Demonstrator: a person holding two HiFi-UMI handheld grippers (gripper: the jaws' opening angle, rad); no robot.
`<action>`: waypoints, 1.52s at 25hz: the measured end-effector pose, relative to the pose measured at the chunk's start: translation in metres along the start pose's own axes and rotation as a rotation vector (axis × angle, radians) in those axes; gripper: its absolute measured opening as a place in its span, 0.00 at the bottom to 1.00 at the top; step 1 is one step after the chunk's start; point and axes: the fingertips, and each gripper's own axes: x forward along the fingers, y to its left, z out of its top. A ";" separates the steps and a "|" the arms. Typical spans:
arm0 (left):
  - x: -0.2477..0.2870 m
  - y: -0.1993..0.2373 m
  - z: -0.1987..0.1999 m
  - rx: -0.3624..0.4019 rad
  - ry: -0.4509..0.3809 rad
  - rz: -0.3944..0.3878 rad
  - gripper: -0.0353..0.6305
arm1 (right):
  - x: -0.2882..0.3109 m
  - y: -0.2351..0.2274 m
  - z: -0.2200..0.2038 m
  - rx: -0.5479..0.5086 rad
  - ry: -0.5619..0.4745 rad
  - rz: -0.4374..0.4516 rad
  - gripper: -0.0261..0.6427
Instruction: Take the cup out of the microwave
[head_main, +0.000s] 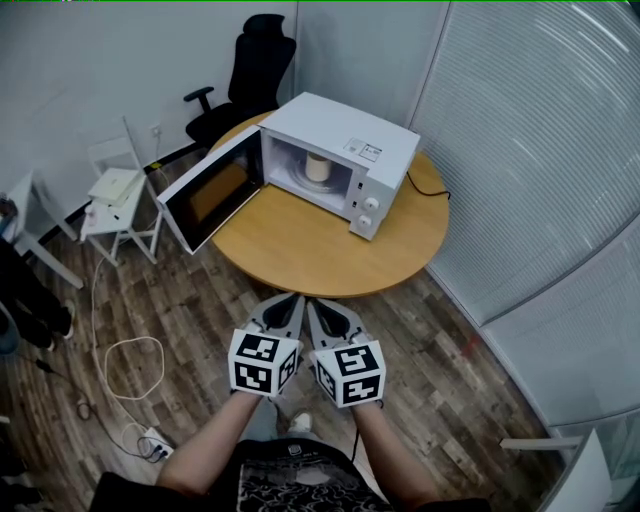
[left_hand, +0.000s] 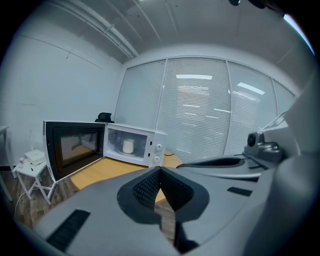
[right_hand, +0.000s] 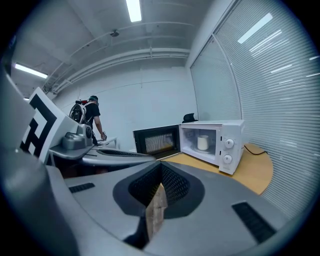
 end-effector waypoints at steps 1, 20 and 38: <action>0.004 0.001 0.001 0.000 0.000 0.001 0.07 | 0.002 -0.003 0.000 -0.001 0.001 0.000 0.06; 0.095 0.061 0.032 0.005 0.016 -0.052 0.07 | 0.097 -0.059 0.027 0.008 0.021 -0.047 0.06; 0.190 0.149 0.076 0.008 0.045 -0.189 0.07 | 0.217 -0.107 0.072 0.034 0.051 -0.180 0.06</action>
